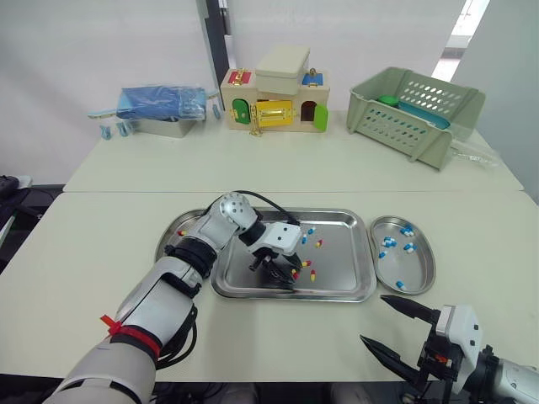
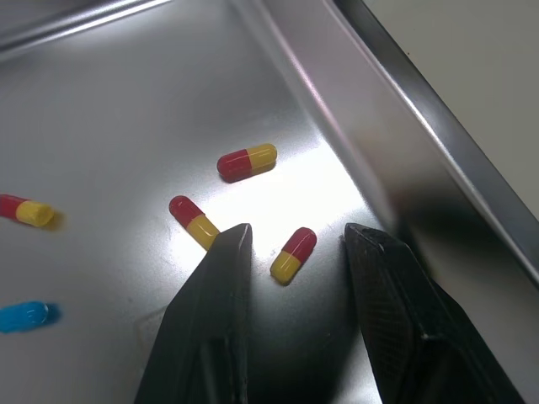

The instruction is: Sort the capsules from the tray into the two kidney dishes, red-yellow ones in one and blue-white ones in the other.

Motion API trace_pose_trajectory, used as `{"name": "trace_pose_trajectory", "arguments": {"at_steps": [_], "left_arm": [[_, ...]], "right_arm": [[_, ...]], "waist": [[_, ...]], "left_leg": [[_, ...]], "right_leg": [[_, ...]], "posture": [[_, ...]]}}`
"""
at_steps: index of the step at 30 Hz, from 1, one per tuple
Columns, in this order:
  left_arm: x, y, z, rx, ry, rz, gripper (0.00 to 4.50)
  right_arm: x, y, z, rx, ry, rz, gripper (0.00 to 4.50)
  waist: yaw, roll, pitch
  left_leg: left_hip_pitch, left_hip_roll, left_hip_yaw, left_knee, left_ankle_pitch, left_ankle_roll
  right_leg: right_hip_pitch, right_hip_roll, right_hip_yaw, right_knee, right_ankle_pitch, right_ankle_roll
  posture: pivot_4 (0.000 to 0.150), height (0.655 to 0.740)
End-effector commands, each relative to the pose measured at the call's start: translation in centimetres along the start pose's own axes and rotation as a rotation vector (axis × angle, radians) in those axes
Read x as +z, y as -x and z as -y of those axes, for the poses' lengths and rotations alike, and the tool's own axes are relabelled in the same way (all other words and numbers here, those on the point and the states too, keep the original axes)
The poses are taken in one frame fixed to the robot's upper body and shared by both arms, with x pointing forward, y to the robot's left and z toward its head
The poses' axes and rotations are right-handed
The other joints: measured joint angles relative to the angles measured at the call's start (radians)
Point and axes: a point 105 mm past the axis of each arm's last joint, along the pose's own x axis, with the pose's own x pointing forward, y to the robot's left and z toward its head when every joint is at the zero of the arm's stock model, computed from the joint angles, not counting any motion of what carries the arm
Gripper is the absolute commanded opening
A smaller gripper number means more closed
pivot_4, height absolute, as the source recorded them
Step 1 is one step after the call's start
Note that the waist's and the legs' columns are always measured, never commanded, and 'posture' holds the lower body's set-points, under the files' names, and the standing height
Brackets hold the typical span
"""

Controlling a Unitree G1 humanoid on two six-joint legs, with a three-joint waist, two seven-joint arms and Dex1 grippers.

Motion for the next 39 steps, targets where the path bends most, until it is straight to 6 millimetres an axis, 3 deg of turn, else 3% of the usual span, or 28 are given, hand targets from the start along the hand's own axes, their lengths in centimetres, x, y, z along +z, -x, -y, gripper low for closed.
{"name": "trace_pose_trajectory", "arguments": {"at_steps": [1,12,15,19,28,33,39], "left_arm": [[0.3,0.6,-0.4,0.020,-0.024,0.000,1.75],[-0.4,0.5,0.1,0.004,-0.027,-0.036,1.75],[-0.4,0.4,0.1,0.002,-0.024,-0.034,1.17],[-0.4,0.4,0.1,0.000,-0.026,-0.032,0.03],[0.3,0.7,-0.2,0.022,-0.016,0.003,0.03],[1.6,2.8,-0.5,0.098,0.001,0.048,0.03],[4.0,7.9,0.2,0.286,0.077,0.108,0.03]], "right_arm": [[0.9,-0.1,-0.3,0.009,0.026,0.022,4.50],[0.8,-0.1,-0.2,0.003,0.021,0.021,4.50],[0.8,-0.1,-0.2,0.004,0.021,0.021,4.50],[0.7,-0.1,-0.2,0.005,0.022,0.021,4.50],[0.8,-0.1,-0.2,0.005,0.021,0.023,4.50],[0.9,-0.2,-0.3,0.007,0.021,0.028,4.50],[0.8,-0.2,-0.5,0.024,0.020,0.029,4.50]], "waist": [[0.000,0.000,0.000],[0.000,0.000,0.000],[0.000,0.000,0.000],[0.000,0.000,0.000],[0.000,0.000,0.000],[-0.001,0.000,0.000],[-0.005,0.000,0.000]], "left_leg": [[0.000,0.000,0.000,0.000,0.000,0.000],[0.000,0.000,0.000,0.000,0.000,0.000],[0.000,0.000,0.000,0.000,0.000,0.000],[0.000,0.000,0.000,0.000,0.000,0.000],[0.000,0.000,0.000,0.000,0.000,0.000],[0.000,0.000,0.000,0.000,0.000,0.000],[0.000,0.000,-0.001,0.000,0.000,0.000]], "right_leg": [[0.000,0.000,0.000,0.000,0.000,0.000],[0.000,0.000,0.000,0.000,0.000,0.000],[0.000,0.000,0.000,0.000,0.000,0.000],[0.000,0.000,0.000,0.000,0.000,0.000],[0.000,0.000,0.000,0.000,0.000,0.000],[0.000,0.000,0.000,0.000,0.000,0.000],[0.000,0.000,0.000,0.001,0.000,0.000]], "posture": [[0.150,0.7400],[0.150,0.7400],[0.150,0.7400],[0.150,0.7400],[0.150,0.7400],[0.150,0.7400],[0.150,0.7400]]}}
